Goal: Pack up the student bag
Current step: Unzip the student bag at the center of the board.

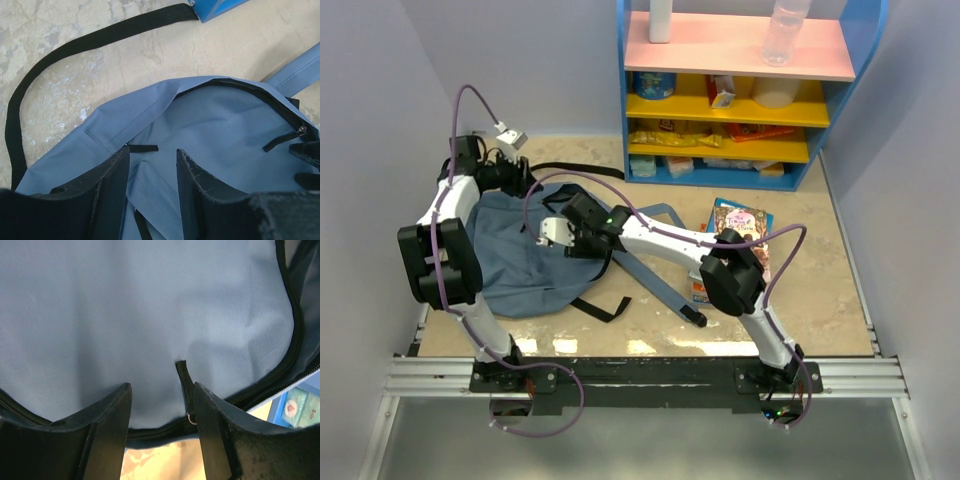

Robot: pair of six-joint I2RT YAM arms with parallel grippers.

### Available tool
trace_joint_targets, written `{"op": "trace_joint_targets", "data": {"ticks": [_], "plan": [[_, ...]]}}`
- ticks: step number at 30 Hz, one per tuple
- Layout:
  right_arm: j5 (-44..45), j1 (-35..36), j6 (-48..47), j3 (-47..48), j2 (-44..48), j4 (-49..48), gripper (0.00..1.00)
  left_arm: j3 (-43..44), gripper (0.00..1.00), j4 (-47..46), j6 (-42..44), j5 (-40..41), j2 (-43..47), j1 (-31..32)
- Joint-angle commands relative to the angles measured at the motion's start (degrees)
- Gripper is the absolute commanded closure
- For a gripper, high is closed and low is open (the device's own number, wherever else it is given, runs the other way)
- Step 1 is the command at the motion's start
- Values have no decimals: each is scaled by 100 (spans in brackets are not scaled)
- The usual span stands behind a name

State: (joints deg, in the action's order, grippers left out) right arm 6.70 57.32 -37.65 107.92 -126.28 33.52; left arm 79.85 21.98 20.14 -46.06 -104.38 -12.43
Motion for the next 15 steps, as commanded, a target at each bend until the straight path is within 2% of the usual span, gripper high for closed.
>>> {"op": "trace_joint_targets", "data": {"ticks": [1, 4, 15], "plan": [[235, -124, -216, 335, -2, 296, 44, -136, 53, -53, 113, -236, 242, -111], [288, -212, -260, 536, -186, 348, 46, -242, 53, -79, 148, -254, 269, -111], [7, -353, -156, 678, -643, 981, 63, -339, 54, 26, 332, -386, 242, -129]]}}
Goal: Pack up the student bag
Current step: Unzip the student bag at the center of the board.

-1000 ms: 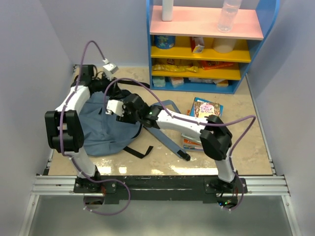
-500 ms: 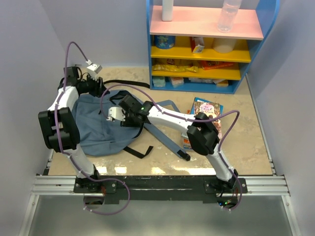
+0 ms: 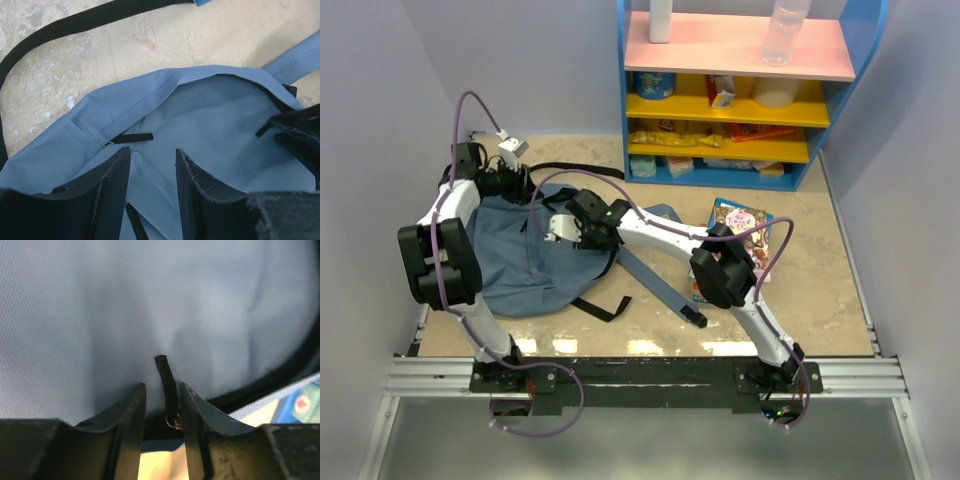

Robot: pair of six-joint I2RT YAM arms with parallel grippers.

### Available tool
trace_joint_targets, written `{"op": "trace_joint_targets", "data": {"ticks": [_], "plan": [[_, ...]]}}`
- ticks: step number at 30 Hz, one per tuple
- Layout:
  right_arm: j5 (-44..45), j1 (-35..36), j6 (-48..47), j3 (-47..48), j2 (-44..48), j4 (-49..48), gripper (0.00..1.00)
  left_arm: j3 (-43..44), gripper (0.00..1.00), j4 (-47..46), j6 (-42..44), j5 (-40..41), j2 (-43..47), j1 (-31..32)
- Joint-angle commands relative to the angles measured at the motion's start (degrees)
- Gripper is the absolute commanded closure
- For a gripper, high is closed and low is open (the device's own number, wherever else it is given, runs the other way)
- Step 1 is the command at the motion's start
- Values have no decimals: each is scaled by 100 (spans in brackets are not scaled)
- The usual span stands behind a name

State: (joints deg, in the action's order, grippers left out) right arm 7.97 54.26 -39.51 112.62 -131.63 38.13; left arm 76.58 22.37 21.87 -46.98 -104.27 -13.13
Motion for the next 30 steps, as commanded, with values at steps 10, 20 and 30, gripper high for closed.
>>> {"op": "trace_joint_targets", "data": {"ticks": [10, 20, 30], "plan": [[-489, -65, 206, 375, -196, 493, 98, 59, 55, 136, 274, -391, 275, -59], [-1130, -108, 856, -1311, 1648, -1412, 100, -20, 55, 136, 177, -812, 433, 134], [-1333, -232, 1674, -3140, 2810, -3030, 100, -231, 55, -514, 186, -690, 408, 1268]]}}
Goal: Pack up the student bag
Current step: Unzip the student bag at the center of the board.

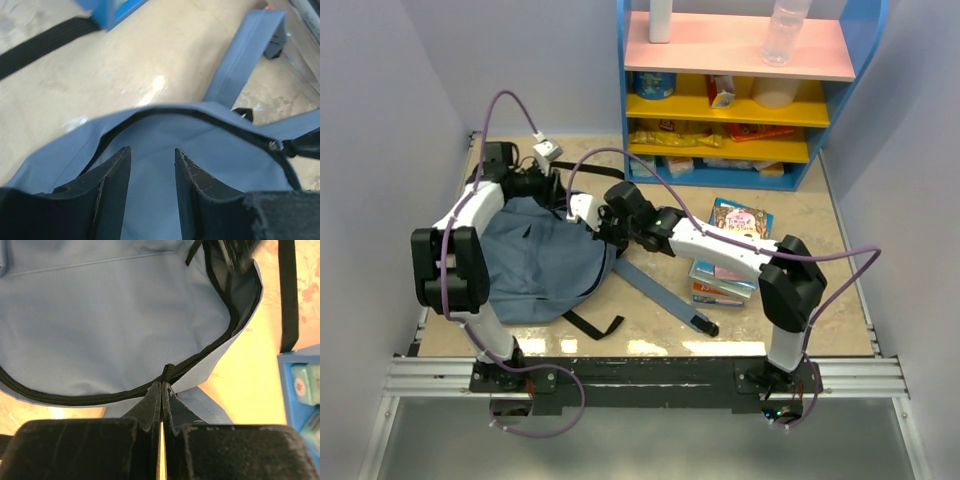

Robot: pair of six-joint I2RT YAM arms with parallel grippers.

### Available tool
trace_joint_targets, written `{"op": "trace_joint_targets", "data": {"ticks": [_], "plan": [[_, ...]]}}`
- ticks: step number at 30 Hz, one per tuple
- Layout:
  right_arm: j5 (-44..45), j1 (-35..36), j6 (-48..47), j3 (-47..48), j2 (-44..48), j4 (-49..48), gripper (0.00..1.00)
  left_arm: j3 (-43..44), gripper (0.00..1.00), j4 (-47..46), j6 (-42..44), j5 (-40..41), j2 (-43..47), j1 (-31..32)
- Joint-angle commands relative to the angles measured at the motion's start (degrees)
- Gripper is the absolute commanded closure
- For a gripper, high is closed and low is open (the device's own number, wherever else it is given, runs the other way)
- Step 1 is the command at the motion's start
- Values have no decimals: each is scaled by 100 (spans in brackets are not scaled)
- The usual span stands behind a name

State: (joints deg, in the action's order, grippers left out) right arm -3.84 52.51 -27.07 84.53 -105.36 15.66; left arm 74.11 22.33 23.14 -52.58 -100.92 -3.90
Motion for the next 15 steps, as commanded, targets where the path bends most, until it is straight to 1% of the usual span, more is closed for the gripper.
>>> {"op": "trace_joint_targets", "data": {"ticks": [1, 5, 9, 13, 15], "plan": [[-161, -57, 465, -367, 191, -810, 100, 60, 55, -571, 86, -139, 12, 485], [-179, -57, 624, -569, 244, -1029, 100, 577, 55, -309, 410, -113, -532, 671], [-179, -57, 755, -675, 279, -1240, 100, 921, 55, -71, 841, -34, -876, 689], [-205, -57, 800, -719, 297, -1285, 100, 1194, 54, 613, 1726, 28, -1069, 680], [-205, -57, 791, -736, 306, -1285, 100, 1211, 53, 808, 2001, 19, -1044, 663]]}}
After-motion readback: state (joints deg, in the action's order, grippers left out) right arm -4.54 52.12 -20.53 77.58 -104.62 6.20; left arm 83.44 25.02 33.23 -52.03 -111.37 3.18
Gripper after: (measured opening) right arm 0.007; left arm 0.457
